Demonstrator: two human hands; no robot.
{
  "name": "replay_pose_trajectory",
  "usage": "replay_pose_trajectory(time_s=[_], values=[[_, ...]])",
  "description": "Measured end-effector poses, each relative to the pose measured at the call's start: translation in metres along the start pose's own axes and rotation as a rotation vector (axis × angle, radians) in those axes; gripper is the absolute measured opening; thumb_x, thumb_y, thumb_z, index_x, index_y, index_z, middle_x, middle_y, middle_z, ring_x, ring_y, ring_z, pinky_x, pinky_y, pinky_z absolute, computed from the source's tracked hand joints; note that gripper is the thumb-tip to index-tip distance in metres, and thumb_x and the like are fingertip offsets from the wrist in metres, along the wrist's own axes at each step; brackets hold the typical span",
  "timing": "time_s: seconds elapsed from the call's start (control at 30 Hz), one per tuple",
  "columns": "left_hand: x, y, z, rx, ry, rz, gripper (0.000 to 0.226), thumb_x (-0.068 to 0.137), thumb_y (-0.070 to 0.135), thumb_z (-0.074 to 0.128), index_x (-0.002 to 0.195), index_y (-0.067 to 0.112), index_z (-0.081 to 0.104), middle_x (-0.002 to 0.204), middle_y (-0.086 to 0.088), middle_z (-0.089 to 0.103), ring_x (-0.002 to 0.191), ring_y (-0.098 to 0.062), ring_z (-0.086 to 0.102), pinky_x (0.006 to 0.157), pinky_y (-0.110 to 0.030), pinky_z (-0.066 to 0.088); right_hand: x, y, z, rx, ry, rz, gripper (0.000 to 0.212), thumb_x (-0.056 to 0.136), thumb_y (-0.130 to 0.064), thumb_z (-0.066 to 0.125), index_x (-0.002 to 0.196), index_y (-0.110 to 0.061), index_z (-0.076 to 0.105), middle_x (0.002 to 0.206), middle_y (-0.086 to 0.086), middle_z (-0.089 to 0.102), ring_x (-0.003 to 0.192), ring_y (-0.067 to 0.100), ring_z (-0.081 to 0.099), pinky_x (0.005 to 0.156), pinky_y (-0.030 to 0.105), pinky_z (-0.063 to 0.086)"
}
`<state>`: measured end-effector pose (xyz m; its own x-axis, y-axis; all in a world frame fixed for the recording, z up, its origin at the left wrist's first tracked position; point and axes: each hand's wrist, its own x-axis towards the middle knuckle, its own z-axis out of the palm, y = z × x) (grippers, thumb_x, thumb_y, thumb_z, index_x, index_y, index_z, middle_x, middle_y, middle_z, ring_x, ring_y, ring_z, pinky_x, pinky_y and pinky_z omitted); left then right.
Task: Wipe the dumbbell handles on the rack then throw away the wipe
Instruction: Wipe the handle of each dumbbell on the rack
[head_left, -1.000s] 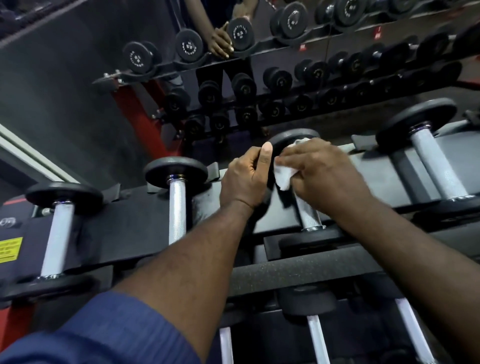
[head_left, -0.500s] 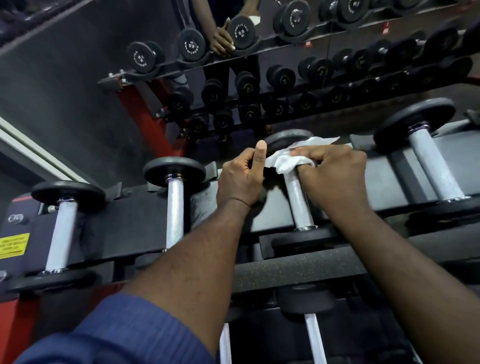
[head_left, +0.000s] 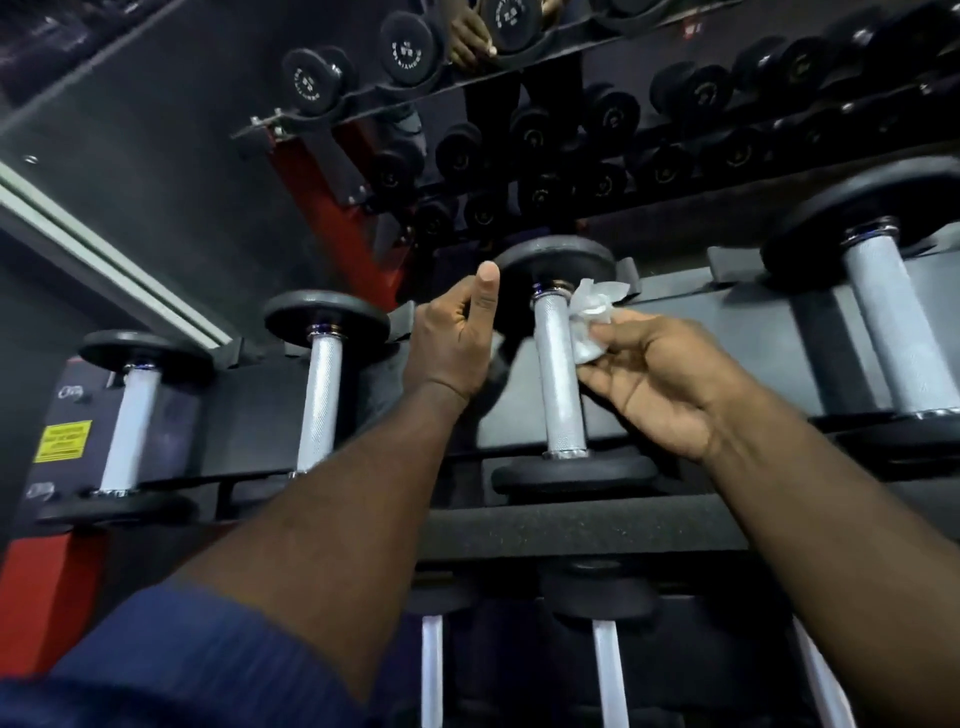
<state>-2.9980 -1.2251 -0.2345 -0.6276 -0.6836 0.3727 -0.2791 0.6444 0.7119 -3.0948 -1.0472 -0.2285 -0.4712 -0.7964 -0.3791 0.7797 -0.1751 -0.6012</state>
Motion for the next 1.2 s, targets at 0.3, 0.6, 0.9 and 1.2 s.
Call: replay_pose_trajectory(time_s=[0.3, 0.6, 0.9, 1.2], values=[[-0.001, 0.003, 0.002, -0.002, 0.029, 0.007, 0.057, 0.091, 0.085, 0.021, 0.059, 0.049, 0.051, 0.051, 0.014, 0.039, 0.050, -0.006, 0.035, 0.053, -0.023, 0.029, 0.005, -0.002, 0.016, -0.029, 0.032, 0.098, 0.024, 0.098, 0.003, 0.050, 0.119, 0.005, 0.061, 0.116, 0.022, 0.069, 0.107, 0.029, 0.065, 0.097, 0.055, 0.055], [0.001, -0.006, 0.001, 0.002, -0.013, 0.017, 0.057, 0.091, 0.086, 0.017, 0.064, 0.050, 0.052, 0.054, 0.014, 0.047, 0.053, -0.005, 0.045, 0.052, -0.021, 0.030, 0.013, 0.006, 0.017, -0.203, 0.101, -0.012, 0.023, 0.102, -0.002, 0.046, 0.116, 0.012, 0.058, 0.123, 0.030, 0.066, 0.114, 0.035, 0.065, 0.101, 0.051, 0.053], [0.001, -0.009, -0.002, 0.098, -0.039, 0.017, 0.063, 0.096, 0.077, 0.021, 0.068, 0.028, 0.049, 0.054, 0.003, 0.048, 0.060, -0.019, 0.052, 0.062, -0.038, 0.033, -0.029, 0.011, 0.005, -1.555, 0.188, -0.855, 0.055, 0.085, 0.005, 0.061, 0.125, -0.032, 0.072, 0.121, -0.011, 0.073, 0.099, 0.008, 0.071, 0.093, 0.009, 0.047], [0.003, -0.013, -0.001, 0.073, -0.079, 0.033, 0.070, 0.092, 0.083, 0.017, 0.075, 0.027, 0.056, 0.056, 0.005, 0.050, 0.066, -0.024, 0.056, 0.062, -0.035, 0.037, -0.021, -0.006, 0.030, -1.875, -0.045, -0.831, 0.052, 0.081, 0.000, 0.059, 0.125, -0.023, 0.073, 0.135, -0.005, 0.066, 0.121, 0.018, 0.062, 0.109, 0.031, 0.045]])
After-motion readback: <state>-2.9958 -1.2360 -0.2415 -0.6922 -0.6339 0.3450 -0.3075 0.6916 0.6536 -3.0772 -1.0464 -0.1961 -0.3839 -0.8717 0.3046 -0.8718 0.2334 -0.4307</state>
